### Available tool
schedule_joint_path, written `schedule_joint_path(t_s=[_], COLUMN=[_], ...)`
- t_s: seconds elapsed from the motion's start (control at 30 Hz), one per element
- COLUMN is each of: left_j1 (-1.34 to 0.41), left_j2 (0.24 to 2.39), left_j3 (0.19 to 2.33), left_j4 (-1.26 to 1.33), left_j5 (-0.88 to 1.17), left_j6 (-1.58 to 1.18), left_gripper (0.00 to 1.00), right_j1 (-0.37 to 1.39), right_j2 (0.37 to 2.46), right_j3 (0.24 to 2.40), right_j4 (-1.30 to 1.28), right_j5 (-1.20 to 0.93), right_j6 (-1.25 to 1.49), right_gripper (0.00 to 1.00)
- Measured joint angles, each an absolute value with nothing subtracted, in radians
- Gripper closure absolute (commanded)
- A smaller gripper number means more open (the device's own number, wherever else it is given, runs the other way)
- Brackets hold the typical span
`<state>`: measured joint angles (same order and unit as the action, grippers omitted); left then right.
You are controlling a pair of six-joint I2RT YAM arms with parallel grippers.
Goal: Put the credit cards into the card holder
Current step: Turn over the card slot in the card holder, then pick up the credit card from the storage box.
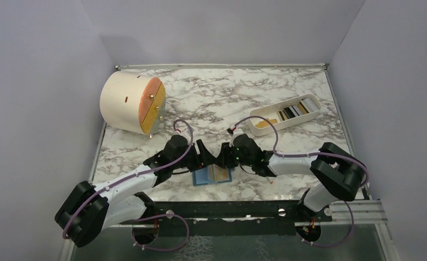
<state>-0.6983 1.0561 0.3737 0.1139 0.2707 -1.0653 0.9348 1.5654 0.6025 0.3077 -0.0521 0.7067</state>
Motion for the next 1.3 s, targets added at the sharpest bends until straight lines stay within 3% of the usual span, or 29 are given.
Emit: schedule_joint_path(t_s=[0.33,0.67,0.9,1.3], left_j1=[-0.729,-0.758,-0.762,-0.762], left_j2=[1.104,1.176,1.192,1.177], left_j3=[0.423,0.427,0.440,0.549], left_j4=[0.148,0.189,0.191,0.017], left_j5=[0.271,0.274,0.284,0.233], left_j6=[-1.065,-1.058,-1.017,-0.899], left_gripper=[0.35,0.34,0.28,0.28], right_j1=[0.904,0.646,0.461,0.115], right_j2=[1.421,1.314,1.330,1.521], right_j3=[0.599,0.720,0.912,1.184], right_j4=[0.125,-0.031,-0.131,-0.293], right_j5=[0.116,0.169,0.202,0.258], right_j6=[0.620,0.426,0.260,0.004], right_gripper=[0.64,0.54,0.54,0.45])
